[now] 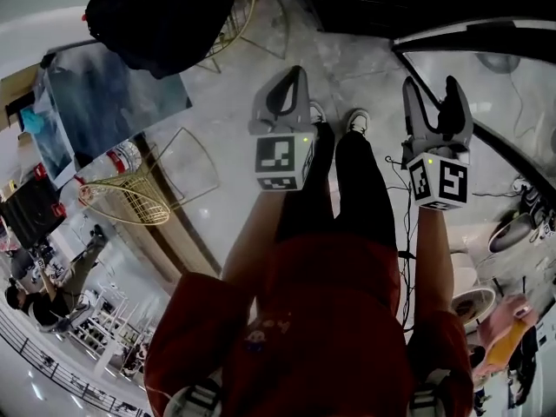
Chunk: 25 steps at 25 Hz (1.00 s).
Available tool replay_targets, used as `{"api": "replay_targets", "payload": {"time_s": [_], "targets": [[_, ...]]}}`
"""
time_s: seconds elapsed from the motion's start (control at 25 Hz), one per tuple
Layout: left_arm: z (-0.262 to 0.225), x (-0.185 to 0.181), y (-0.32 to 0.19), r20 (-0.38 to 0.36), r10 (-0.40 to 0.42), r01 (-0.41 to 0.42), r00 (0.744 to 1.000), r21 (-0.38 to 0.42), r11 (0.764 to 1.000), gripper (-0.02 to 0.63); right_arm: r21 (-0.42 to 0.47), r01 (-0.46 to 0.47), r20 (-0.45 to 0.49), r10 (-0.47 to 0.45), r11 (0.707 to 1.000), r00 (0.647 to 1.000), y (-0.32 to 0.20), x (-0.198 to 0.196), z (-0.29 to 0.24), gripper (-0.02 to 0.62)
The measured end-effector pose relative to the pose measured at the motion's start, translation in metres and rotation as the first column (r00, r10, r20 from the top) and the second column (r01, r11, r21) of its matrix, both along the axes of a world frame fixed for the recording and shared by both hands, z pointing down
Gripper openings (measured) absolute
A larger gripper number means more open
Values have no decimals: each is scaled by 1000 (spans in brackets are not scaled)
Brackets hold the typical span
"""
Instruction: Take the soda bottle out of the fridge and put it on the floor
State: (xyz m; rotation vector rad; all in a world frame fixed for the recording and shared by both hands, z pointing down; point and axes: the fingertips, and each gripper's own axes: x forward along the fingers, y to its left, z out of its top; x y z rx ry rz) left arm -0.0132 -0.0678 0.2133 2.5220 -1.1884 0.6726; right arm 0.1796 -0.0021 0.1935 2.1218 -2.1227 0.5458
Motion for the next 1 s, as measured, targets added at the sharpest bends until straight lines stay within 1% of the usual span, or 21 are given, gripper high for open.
{"api": "replay_targets", "payload": {"time_s": [0.16, 0.4, 0.48, 0.68, 0.84, 1.0], "targets": [[33, 1, -6, 23, -16, 16, 1000, 6, 1000, 0, 0, 22, 19, -22, 1000, 1000, -12, 0, 39, 308], [82, 6, 0, 59, -25, 25, 998, 5, 1000, 0, -14, -12, 51, 12, 1000, 999, -12, 4, 96, 308], [97, 12, -1, 64, -12, 12, 998, 2, 1000, 0, -20, -25, 52, 26, 999, 998, -12, 6, 110, 308], [135, 18, -4, 39, 23, -22, 999, -22, 1000, 0, -42, -59, 36, 61, 997, 998, -13, 1, 136, 308], [171, 19, 1, 41, 85, -83, 996, -53, 995, 0, -66, -89, 29, 91, 994, 995, -11, -13, 155, 308], [185, 22, 12, 28, 120, -117, 992, -78, 990, 0, -94, -90, 32, 94, 992, 995, -5, -24, 173, 308]]}}
